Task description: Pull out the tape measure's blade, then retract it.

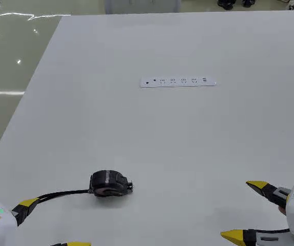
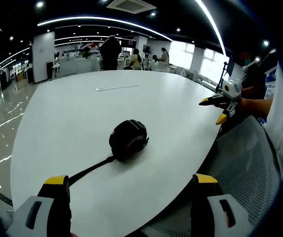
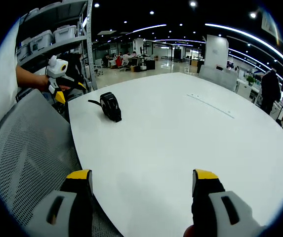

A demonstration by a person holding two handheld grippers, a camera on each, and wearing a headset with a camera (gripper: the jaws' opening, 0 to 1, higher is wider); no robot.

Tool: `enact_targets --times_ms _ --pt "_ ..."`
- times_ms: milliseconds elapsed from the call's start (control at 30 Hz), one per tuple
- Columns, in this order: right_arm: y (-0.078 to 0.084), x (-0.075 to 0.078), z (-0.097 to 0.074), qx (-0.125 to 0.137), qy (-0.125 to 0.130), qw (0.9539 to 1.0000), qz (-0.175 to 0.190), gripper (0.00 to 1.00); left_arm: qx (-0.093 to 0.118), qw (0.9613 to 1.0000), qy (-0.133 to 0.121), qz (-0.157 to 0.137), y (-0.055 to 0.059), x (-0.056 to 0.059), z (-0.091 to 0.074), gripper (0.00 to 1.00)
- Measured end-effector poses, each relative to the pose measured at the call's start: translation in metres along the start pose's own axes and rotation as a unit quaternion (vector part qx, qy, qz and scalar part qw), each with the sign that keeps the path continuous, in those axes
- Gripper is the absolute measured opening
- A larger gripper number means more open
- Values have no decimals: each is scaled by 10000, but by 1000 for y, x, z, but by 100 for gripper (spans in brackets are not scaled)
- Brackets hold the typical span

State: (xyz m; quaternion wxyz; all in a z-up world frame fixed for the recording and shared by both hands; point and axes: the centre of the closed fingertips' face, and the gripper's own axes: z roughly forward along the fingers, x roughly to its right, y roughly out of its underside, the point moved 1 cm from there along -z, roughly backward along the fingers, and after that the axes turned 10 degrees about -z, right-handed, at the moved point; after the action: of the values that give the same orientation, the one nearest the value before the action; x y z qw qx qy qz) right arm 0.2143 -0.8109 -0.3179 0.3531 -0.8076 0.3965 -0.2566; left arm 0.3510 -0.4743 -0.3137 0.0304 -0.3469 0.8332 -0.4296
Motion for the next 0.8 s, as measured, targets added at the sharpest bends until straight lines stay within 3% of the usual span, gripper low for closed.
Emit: enact_targets --times_ms 233,800 --pt "4 -3 -5 -49 -24 10000 20 86 21 9999 -15 165 -2 -2 -2 100" --pt "-1 -2 1 8 -57 10000 11 86 -10 9998 -38 176 -7 -3 -1 100"
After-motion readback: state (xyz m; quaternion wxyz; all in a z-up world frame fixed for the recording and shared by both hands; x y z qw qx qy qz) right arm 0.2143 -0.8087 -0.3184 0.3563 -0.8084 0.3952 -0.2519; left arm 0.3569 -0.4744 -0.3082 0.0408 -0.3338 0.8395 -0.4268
